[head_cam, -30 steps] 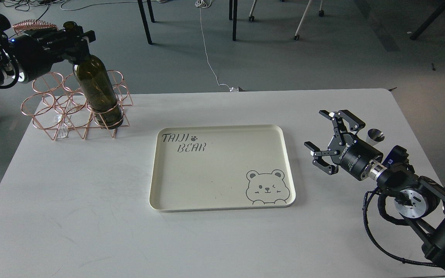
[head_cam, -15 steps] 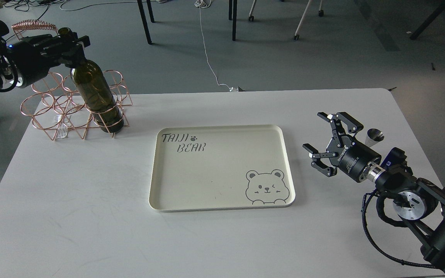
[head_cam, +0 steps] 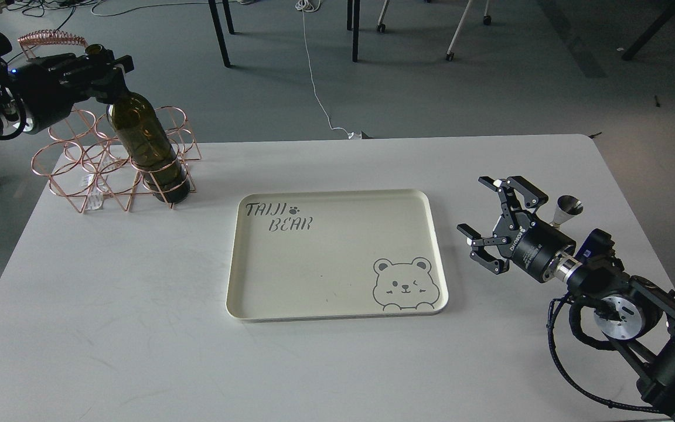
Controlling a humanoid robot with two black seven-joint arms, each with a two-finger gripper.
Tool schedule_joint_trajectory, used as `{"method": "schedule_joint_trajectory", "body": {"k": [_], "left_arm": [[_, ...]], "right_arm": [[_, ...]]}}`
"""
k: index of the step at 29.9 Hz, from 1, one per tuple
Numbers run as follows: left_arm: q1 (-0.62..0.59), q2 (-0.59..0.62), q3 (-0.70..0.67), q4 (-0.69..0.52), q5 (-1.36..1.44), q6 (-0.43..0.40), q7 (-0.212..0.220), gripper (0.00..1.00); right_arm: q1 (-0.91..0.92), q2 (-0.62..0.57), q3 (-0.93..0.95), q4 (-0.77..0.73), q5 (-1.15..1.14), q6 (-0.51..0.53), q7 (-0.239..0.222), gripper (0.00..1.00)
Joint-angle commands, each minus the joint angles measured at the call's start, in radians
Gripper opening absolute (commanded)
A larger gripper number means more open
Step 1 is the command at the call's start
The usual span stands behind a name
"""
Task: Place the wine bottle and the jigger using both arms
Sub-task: 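Open the left gripper and withdraw it from the bottle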
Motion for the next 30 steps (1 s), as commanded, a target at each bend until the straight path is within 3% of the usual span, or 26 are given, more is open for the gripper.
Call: {"method": "schedule_joint_trajectory", "body": {"k": [1, 4, 8, 13, 18, 25, 30], "left_arm": [[-0.001, -0.001, 0.0, 0.0, 0.0, -0.001, -0.001, 0.44], [-0.004, -0.001, 0.0, 0.0, 0.0, -0.001, -0.001, 0.5], [-0.006, -0.001, 0.0, 0.0, -0.003, -0.001, -0.001, 0.73], [-0.009, -0.001, 0.0, -0.001, -0.006, -0.001, -0.001, 0.87], [-0.022, 0.0, -0.005, -0.012, -0.012, 0.003, -0.001, 0.93], [-0.146, 0.011, -0.005, -0.043, -0.028, 0.01, -0.001, 0.95], [-0.228, 0.026, -0.005, -0.11, -0.217, 0.01, -0.001, 0.97]], "right_arm": [[-0.002, 0.0, 0.001, 0.002, 0.0, 0.001, 0.0, 0.99], [-0.005, 0.0, 0.005, 0.002, 0.0, 0.001, 0.0, 0.99], [-0.005, 0.0, 0.005, 0.002, 0.0, 0.001, 0.0, 0.99], [-0.005, 0.002, 0.005, 0.002, 0.0, 0.001, 0.0, 0.99], [-0.005, 0.002, 0.007, 0.004, 0.0, 0.001, 0.0, 0.99], [-0.005, 0.002, 0.013, 0.009, 0.0, -0.001, 0.0, 0.99], [-0.005, 0.002, 0.025, 0.009, 0.0, -0.001, 0.0, 0.99]]}}
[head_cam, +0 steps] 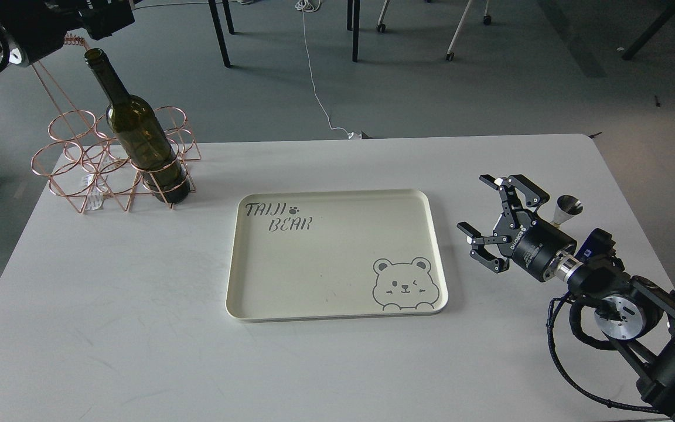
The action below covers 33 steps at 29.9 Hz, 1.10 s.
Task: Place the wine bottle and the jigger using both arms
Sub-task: 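Open the left gripper and withdraw it from the bottle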
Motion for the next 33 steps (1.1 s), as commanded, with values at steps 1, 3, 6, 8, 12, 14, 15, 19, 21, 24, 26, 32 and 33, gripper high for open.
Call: {"method": "schedule_joint_trajectory", "body": {"k": [1, 3, 6, 8, 12, 14, 15, 19, 21, 24, 26, 32, 33], "left_arm": [[-0.037, 0.007, 0.0, -0.08, -0.197, 0.0, 0.0, 0.97], [-0.035, 0.01, 0.003, -0.163, -0.354, -0.003, 0.0, 0.98], [-0.014, 0.006, 0.006, -0.301, -0.617, -0.003, 0.0, 0.98], [0.044, -0.008, 0.005, -0.381, -0.769, -0.002, 0.0, 0.98], [0.192, -0.056, 0.0, -0.507, -0.955, -0.002, 0.0, 0.98], [0.274, -0.089, -0.009, -0.541, -0.961, 0.0, 0.0, 0.98], [0.317, -0.112, -0.014, -0.544, -0.961, 0.0, 0.0, 0.98], [0.431, -0.189, -0.015, -0.547, -0.964, -0.01, 0.0, 0.98], [0.492, -0.235, -0.024, -0.539, -0.981, -0.011, 0.0, 0.98], [0.58, -0.29, -0.052, -0.521, -1.064, -0.02, 0.0, 0.98], [0.638, -0.32, -0.079, -0.513, -1.125, -0.029, 0.0, 0.98], [0.781, -0.412, -0.213, -0.478, -1.167, -0.086, 0.09, 0.98], [0.792, -0.418, -0.216, -0.472, -1.167, -0.1, 0.104, 0.98]], "right_arm": [[0.0, 0.0, 0.011, 0.0, 0.0, 0.0, 0.0, 0.99], [0.0, 0.007, 0.019, 0.0, 0.0, 0.0, 0.002, 0.99], [0.0, 0.028, 0.049, -0.005, 0.002, 0.0, 0.049, 0.99], [0.0, 0.045, 0.069, -0.008, 0.003, -0.006, 0.075, 0.99], [0.002, 0.059, 0.077, -0.009, 0.003, -0.02, 0.075, 0.99], [0.008, 0.06, 0.079, -0.011, 0.003, -0.052, 0.074, 0.99], [0.011, 0.06, 0.079, -0.011, 0.006, -0.08, 0.074, 0.99], [0.054, 0.071, 0.109, -0.048, 0.018, -0.198, 0.078, 0.99], [0.063, 0.097, 0.117, -0.057, 0.02, -0.215, 0.078, 0.99], [0.063, 0.099, 0.114, -0.055, 0.018, -0.207, 0.078, 0.99], [0.063, 0.102, 0.108, -0.051, 0.02, -0.204, 0.08, 0.99], [0.058, 0.138, 0.108, -0.043, 0.02, -0.193, 0.156, 0.99], [0.058, 0.151, 0.103, -0.039, 0.02, -0.19, 0.185, 0.99]]}}
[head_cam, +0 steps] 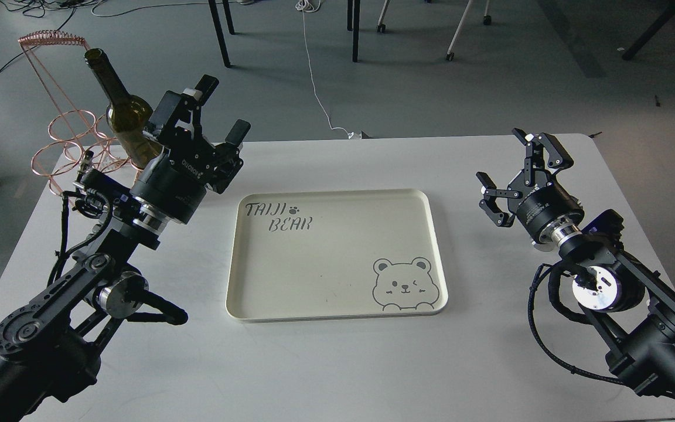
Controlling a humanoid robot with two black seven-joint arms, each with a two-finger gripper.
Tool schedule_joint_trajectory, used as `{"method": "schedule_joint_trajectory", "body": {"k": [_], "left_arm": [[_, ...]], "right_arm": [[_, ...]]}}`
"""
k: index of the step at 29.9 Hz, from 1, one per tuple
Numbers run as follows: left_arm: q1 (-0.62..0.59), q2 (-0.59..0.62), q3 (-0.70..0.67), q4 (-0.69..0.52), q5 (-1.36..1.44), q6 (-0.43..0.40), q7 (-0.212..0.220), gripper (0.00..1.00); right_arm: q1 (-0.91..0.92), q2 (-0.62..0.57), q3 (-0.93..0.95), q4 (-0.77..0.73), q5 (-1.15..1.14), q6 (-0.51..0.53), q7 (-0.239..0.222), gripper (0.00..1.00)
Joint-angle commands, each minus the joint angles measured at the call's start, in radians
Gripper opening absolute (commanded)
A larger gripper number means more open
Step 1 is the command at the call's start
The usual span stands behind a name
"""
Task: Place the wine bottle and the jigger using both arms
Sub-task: 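Open the left gripper and withdraw it from the bottle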
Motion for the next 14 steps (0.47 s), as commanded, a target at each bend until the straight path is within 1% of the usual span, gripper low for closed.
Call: {"method": "schedule_joint_trajectory", "body": {"k": [1, 2, 4, 5, 9, 14], "left_arm": [[0.062, -0.039, -0.034, 0.031, -0.006, -0.052, 0.063, 0.98], [0.076, -0.042, -0.036, 0.044, -0.01, -0.067, 0.072, 0.98], [0.097, -0.056, -0.041, 0.08, -0.027, -0.089, 0.083, 0.98], [0.099, -0.065, -0.047, 0.098, -0.039, -0.095, 0.083, 0.98], [0.1, -0.079, -0.068, 0.117, -0.093, -0.096, 0.083, 0.98], [0.103, -0.081, -0.122, 0.117, -0.105, -0.098, 0.083, 0.98]], "right_arm": [[-0.006, 0.044, -0.011, 0.017, 0.0, 0.017, 0.103, 0.99], [-0.009, 0.05, -0.017, 0.021, 0.0, 0.037, 0.134, 0.99], [-0.021, 0.055, -0.032, 0.018, 0.0, 0.092, 0.182, 0.99], [-0.026, 0.055, -0.035, 0.018, 0.0, 0.122, 0.194, 0.99], [-0.052, 0.052, -0.035, 0.018, 0.0, 0.198, 0.196, 0.99], [-0.061, 0.047, -0.034, 0.021, 0.0, 0.218, 0.196, 0.99]]}}
